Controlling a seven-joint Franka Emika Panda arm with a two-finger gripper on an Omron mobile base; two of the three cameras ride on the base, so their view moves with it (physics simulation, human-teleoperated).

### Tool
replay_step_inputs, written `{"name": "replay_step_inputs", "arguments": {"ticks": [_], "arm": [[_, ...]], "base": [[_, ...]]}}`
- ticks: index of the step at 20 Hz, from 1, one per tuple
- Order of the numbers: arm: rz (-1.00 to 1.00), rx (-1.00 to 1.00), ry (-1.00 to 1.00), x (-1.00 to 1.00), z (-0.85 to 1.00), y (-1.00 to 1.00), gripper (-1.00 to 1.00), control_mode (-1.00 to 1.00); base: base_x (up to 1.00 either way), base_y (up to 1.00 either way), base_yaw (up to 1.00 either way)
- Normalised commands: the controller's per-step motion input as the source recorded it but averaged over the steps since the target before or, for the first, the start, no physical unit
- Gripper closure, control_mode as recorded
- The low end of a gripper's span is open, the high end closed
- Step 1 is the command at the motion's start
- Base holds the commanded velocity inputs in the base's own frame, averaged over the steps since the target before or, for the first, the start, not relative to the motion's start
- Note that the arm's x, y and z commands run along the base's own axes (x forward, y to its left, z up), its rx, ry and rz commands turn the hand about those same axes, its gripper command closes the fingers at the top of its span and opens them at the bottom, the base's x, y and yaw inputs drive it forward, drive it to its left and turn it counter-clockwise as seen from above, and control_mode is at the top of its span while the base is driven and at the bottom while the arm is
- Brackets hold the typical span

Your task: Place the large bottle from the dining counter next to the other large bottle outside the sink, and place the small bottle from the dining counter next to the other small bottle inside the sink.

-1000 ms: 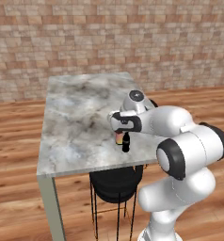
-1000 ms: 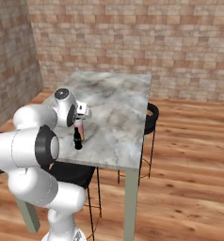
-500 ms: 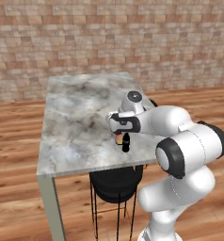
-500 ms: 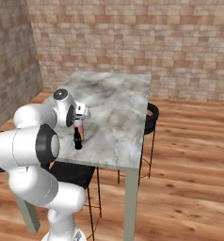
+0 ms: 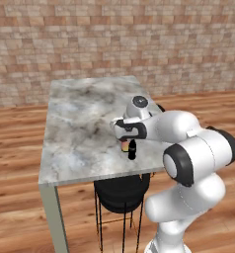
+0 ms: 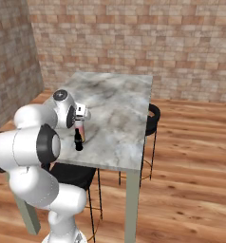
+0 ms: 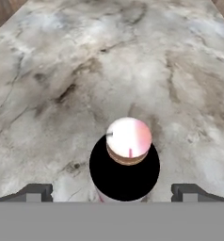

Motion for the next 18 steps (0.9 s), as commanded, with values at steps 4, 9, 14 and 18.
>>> {"name": "replay_step_inputs", "arguments": {"ticks": [4, 9, 14, 18], "arm": [[0.00, -0.01, 0.00, 0.13, -0.01, 0.00, -1.00, -1.00], [0.00, -0.01, 0.00, 0.19, 0.00, 0.00, -1.00, -1.00], [0.00, 0.00, 0.00, 0.14, 0.00, 0.00, -1.00, -1.00], [0.00, 0.00, 0.00, 0.08, 0.00, 0.00, -1.00, -1.00]], "base": [[0.00, 0.00, 0.00], [0.00, 0.00, 0.00], [0.00, 0.00, 0.00], [0.00, 0.00, 0.00]]}}
